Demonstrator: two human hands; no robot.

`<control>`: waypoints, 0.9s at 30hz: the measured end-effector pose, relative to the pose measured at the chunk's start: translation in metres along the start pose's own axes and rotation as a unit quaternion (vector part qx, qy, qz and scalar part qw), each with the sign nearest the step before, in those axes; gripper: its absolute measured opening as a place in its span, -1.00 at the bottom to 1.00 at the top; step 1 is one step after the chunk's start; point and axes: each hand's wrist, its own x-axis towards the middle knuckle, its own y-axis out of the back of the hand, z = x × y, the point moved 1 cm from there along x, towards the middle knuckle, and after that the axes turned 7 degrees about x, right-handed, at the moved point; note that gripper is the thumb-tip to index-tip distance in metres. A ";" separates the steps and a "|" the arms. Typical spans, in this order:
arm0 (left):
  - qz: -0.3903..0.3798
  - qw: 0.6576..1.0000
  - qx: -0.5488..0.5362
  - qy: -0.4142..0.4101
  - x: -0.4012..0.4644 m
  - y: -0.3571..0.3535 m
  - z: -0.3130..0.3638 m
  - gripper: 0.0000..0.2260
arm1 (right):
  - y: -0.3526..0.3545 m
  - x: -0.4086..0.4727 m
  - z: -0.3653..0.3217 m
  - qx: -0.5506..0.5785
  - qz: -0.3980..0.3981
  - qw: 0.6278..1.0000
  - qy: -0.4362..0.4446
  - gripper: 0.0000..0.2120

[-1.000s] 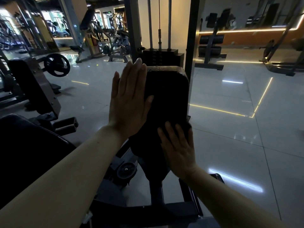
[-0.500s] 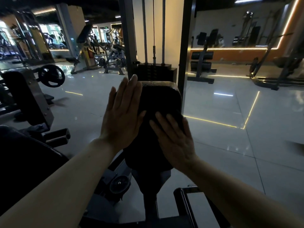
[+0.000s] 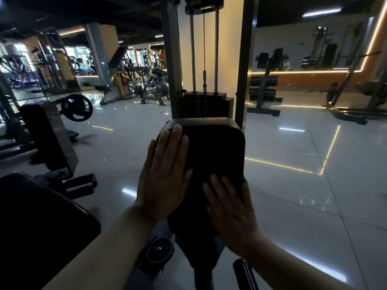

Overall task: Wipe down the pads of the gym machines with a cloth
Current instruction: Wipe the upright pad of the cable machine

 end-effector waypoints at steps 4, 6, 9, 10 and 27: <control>-0.013 1.000 0.005 -0.005 -0.001 0.002 0.000 -0.45 | -0.007 -0.061 -0.019 -0.034 -0.124 0.987 0.102 -0.24; -0.017 1.000 0.011 -0.009 -0.002 0.002 -0.001 -0.42 | -0.006 -0.063 -0.015 -0.032 -0.138 0.982 0.127 -0.34; -0.024 1.000 0.015 -0.004 -0.002 0.003 0.000 -0.42 | 0.003 -0.045 0.000 -0.011 -0.118 0.983 0.141 -0.48; -0.028 1.000 0.015 -0.002 -0.002 0.004 0.000 -0.43 | 0.007 -0.034 0.005 -0.006 -0.098 0.986 0.134 -0.46; -0.036 0.999 0.022 -0.003 -0.005 0.015 0.000 -0.51 | 0.001 -0.025 -0.021 -0.011 -0.087 0.996 0.015 -0.23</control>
